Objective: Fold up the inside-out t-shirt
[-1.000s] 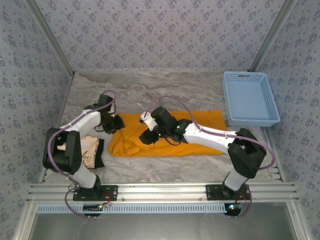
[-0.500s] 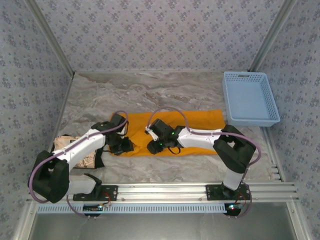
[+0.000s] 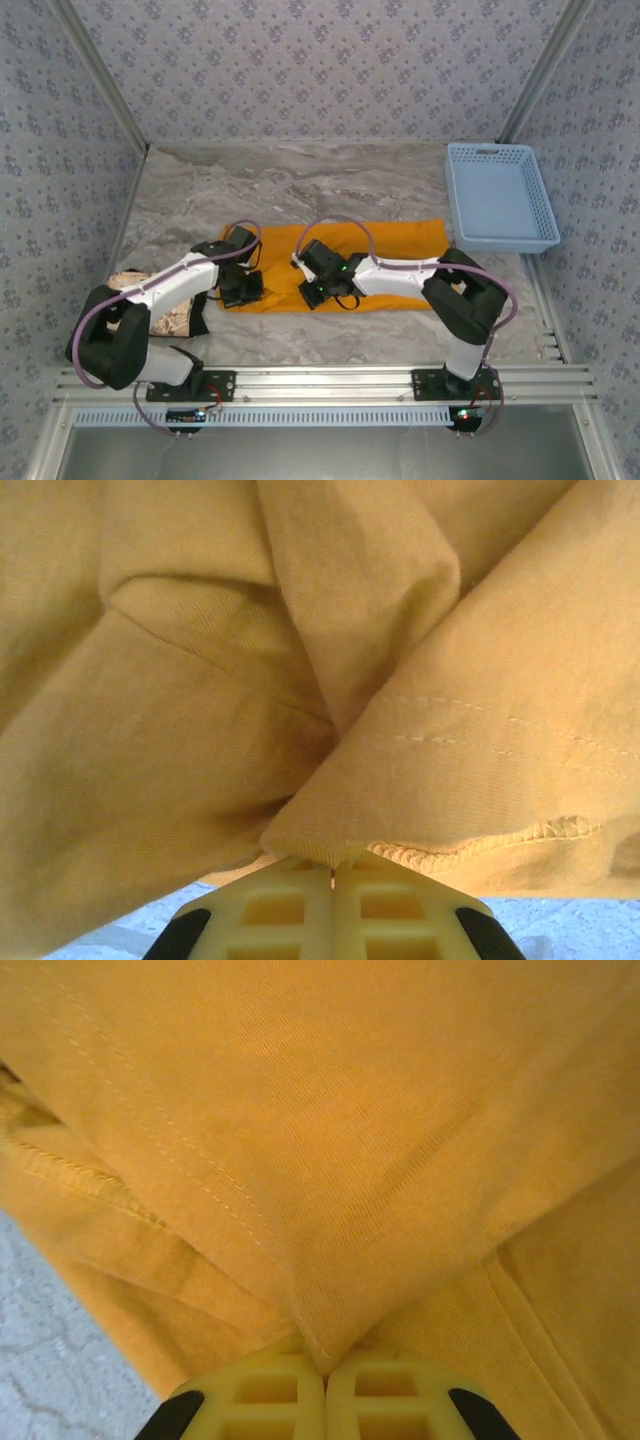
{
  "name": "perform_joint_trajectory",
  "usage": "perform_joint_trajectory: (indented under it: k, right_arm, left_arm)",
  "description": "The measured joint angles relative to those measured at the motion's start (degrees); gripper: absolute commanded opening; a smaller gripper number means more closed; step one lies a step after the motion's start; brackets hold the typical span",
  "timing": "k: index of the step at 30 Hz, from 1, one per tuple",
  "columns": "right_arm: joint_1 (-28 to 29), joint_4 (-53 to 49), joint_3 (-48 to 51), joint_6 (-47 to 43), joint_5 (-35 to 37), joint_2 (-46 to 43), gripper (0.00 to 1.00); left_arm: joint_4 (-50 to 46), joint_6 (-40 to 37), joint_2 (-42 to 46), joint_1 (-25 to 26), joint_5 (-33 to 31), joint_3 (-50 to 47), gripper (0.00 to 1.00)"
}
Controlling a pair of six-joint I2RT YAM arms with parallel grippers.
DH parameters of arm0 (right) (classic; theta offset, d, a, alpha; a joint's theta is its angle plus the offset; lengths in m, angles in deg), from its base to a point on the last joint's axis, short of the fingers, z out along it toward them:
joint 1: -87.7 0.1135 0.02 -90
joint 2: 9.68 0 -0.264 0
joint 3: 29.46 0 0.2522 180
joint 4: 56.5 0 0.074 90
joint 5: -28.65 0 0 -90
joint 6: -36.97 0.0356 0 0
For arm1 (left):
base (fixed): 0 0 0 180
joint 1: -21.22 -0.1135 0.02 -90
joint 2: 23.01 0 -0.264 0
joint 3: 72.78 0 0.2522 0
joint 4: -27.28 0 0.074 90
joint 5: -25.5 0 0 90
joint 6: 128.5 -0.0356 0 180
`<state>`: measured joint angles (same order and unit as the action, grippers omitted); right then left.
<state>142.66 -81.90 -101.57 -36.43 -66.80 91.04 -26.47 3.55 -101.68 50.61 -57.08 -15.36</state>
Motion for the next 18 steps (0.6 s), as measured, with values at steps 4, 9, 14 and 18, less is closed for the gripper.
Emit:
perform_joint_trajectory:
  k: [4,9,14,18]
  right_arm:
    - [-0.8,-0.4,2.0,1.0,0.1,-4.1,0.10]
    - [-2.0,-0.6,5.1,2.5,0.1,-5.0,0.27]
    - [-2.1,-2.9,5.5,3.4,0.2,-5.0,0.49]
    - [-2.9,-4.8,2.7,3.4,-0.6,-5.0,0.49]
  left_arm:
    - [-2.2,-1.1,0.2,0.1,-2.4,0.6,0.00]
    - [-3.6,-2.6,1.5,2.1,-4.3,0.6,0.03]
    - [-2.7,-3.8,1.5,5.3,-2.3,0.6,0.35]
    - [-2.6,-4.0,2.1,5.7,-1.7,0.6,0.40]
